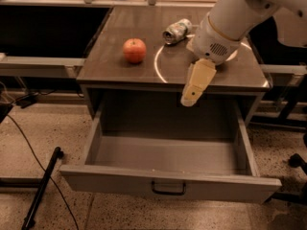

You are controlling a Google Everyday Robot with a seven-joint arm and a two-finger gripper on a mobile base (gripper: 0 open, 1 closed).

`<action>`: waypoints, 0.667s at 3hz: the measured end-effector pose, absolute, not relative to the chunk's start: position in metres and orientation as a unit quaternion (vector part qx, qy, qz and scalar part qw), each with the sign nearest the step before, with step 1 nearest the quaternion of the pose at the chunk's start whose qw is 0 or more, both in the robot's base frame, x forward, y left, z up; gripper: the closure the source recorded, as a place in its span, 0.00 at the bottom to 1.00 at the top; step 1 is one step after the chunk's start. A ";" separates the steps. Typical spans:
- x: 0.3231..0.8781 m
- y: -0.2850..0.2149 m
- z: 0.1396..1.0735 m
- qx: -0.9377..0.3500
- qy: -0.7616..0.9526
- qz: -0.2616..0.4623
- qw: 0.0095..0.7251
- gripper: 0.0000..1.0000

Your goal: Place apple into top drawer

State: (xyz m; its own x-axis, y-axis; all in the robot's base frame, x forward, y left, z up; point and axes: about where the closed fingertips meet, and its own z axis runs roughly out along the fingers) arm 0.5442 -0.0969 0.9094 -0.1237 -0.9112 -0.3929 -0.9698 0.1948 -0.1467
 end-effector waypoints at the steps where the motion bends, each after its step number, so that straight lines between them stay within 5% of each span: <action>1: 0.544 -0.097 0.909 -0.630 0.746 0.073 0.202 0.00; 2: 0.570 -0.093 0.903 -0.626 0.742 0.088 0.224 0.00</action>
Offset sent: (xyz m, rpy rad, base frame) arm 0.0644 0.0060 -0.0140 0.1318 -0.0324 -0.0018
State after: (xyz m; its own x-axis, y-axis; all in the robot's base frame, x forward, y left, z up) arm 0.5697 -0.0934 0.9033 -0.1171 -0.8893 -0.4420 -0.9680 0.2016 -0.1491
